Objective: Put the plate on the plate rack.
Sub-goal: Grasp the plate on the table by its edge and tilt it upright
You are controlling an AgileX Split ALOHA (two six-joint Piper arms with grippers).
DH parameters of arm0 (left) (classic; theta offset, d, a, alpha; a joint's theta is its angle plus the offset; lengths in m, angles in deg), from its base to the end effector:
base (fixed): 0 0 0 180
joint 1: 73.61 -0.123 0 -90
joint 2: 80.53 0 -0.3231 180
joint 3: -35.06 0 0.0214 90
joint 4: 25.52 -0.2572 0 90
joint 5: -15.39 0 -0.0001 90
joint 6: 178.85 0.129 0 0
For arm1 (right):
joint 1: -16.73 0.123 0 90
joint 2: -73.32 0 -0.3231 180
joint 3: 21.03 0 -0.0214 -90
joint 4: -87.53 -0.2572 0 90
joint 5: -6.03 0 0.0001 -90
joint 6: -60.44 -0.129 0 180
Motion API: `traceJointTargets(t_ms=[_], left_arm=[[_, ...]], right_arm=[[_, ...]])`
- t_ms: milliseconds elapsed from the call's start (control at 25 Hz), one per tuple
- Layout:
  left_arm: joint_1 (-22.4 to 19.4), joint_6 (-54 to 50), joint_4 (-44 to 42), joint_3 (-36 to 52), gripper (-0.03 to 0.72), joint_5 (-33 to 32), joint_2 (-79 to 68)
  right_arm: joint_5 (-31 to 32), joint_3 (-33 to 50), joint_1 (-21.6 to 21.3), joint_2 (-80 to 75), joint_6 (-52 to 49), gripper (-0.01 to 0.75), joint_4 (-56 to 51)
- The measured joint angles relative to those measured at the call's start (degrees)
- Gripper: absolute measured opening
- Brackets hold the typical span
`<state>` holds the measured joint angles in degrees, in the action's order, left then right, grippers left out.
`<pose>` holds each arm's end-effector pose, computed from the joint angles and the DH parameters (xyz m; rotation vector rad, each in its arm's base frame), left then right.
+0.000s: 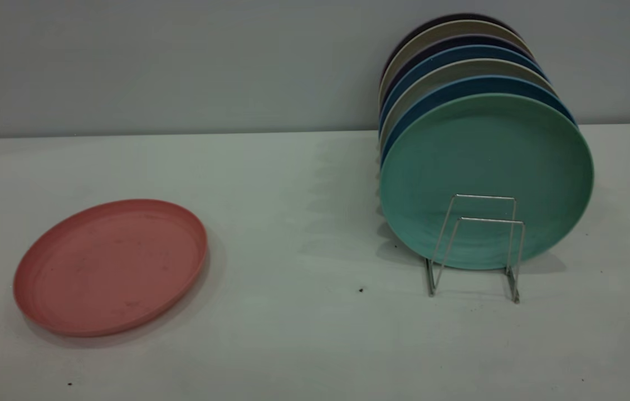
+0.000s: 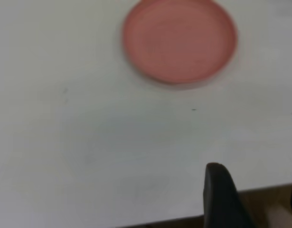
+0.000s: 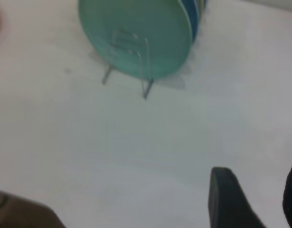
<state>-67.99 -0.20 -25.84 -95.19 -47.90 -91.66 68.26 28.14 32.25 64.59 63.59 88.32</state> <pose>0.0040 0.0003 0.2567 0.0806 2.1663 -0.0630 -0.0009 -0.0019 0.2620 -0.3398 2.0709 0.1136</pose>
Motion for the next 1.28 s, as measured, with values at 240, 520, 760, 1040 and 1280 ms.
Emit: traceJointTargets(t_ms=[240, 520, 760, 1040, 1280], left_arm=[[0.00, -9.92, -8.87, -0.12, 0.392, 6.49, -12.48], [0.00, -11.91, -9.75, -0.12, 0.392, 22.94, -27.33], [0.00, -12.49, -9.82, -0.12, 0.392, 29.58, -43.67], [0.00, -18.08, -10.07, -1.24, 0.392, 40.53, -62.09], [0.00, -21.94, -14.10, -7.67, 0.392, 41.80, -75.63]], right_arm=[[-8.01, -3.79, 1.09, -13.35, 2.61, 0.302, 0.00], [-14.16, -8.41, 1.09, -31.02, 5.86, 0.306, -0.80], [-16.92, -10.24, 1.09, -45.98, 13.76, 0.395, -9.81], [-24.66, -10.31, 1.09, -57.80, 19.86, 0.425, -20.28], [-28.02, -11.29, 1.09, -64.45, 20.83, 0.425, -23.47]])
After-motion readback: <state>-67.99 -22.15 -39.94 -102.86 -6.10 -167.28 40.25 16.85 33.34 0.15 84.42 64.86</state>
